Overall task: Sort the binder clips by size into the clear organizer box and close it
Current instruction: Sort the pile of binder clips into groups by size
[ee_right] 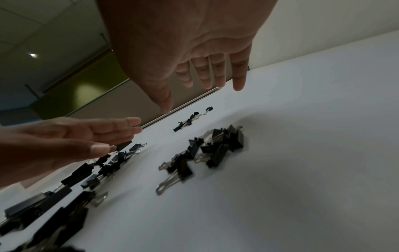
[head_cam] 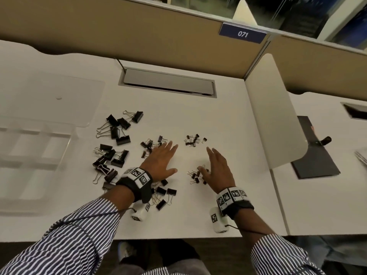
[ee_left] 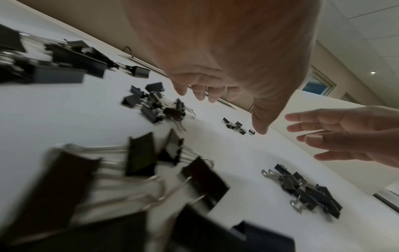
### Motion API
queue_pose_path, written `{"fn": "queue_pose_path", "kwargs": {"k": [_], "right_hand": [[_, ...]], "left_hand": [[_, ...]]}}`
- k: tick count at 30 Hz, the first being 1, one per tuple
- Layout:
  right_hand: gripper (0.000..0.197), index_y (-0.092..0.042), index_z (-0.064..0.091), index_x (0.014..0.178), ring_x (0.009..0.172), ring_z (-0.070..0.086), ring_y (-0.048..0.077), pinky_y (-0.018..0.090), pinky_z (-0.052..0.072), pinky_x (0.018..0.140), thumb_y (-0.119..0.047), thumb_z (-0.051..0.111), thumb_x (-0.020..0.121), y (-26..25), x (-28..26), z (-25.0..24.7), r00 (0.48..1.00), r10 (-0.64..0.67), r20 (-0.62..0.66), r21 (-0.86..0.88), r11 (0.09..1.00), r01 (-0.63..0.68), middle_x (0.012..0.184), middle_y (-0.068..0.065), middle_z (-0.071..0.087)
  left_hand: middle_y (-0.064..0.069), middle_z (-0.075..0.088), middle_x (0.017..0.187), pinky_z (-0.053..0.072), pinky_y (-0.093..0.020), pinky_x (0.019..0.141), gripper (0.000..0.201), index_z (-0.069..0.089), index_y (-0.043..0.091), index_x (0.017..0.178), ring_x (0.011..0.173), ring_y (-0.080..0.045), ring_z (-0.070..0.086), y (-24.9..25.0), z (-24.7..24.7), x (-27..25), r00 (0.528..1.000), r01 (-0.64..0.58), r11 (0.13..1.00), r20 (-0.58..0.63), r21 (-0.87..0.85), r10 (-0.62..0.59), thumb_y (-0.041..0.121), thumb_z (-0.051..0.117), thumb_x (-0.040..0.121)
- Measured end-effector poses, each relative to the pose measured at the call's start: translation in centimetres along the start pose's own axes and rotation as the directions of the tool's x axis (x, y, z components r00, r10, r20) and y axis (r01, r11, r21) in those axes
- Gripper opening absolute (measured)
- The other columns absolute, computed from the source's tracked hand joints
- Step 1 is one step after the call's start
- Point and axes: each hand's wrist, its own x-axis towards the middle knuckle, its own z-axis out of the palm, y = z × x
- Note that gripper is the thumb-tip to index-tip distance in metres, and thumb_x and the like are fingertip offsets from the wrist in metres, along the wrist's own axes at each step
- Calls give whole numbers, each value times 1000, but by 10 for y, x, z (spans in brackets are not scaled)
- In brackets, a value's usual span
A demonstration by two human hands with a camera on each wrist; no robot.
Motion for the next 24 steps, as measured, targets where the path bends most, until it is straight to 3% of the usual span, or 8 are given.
{"fn": "queue_pose_path", "kwargs": {"k": [4, 8, 12, 16, 20, 22, 24], "right_hand": [[72, -23, 18, 155, 146, 21, 20, 38, 33, 113, -40, 55, 95, 16, 21, -7, 999, -29, 12, 16, 999, 29, 160, 2, 23], [67, -23, 24, 153, 138, 34, 21, 41, 43, 104, -35, 56, 95, 32, 48, -13, 999, -38, 21, 56, 998, 36, 154, 0, 33], [55, -23, 41, 145, 127, 47, 22, 40, 47, 97, -34, 57, 94, 44, 74, -19, 993, -96, 72, 44, 995, 93, 141, 1, 47], [37, -26, 57, 128, 109, 59, 21, 35, 50, 86, -34, 60, 92, 50, 75, -22, 974, -178, 141, 60, 983, 171, 123, -2, 58], [45, -32, 51, 132, 116, 52, 16, 33, 50, 82, -47, 59, 90, 50, 51, -23, 917, -269, 294, 5, 960, 280, 126, -8, 52], [53, -32, 49, 132, 115, 50, 16, 32, 48, 77, -53, 62, 85, 49, 38, -24, 899, -268, 346, -25, 955, 295, 125, -9, 49], [61, -32, 47, 130, 113, 49, 16, 31, 46, 73, -56, 68, 79, 51, 26, -22, 892, -249, 378, -45, 957, 286, 123, -8, 47]], "left_hand": [[-4, -6, 164, 2, -42, 123, 84, -3, 20, 156, 151, -21, -5, 13, 0, 26, 999, 40, 999, -8, 26, -40, 48, 49, 96], [-4, -1, 164, 6, -43, 122, 81, 1, 19, 156, 151, -22, 0, 24, -3, 49, 997, 80, 996, -23, 44, -79, 46, 49, 97], [-4, 5, 164, 12, -43, 122, 80, 7, 20, 157, 150, -22, 7, 32, -2, 66, 990, 136, 990, -46, 31, -134, 42, 54, 95], [-5, 16, 162, 17, -41, 120, 77, 25, 23, 154, 149, -24, 17, 37, 7, 71, 981, 152, 988, -118, -29, -154, 38, 65, 90], [-5, 22, 161, 17, -45, 120, 77, 34, 24, 151, 148, -26, 19, 29, 14, 61, 974, 136, 989, -178, -52, -143, 35, 72, 84], [-6, 35, 155, 24, -46, 117, 75, 41, 23, 147, 143, -27, 30, 27, 12, 52, 969, 101, 992, -216, -78, -116, 36, 75, 81], [-3, 53, 140, 37, -46, 107, 70, 50, 23, 139, 128, -25, 47, 32, 12, 42, 968, 23, 998, -249, -62, -38, 40, 78, 77]]}}
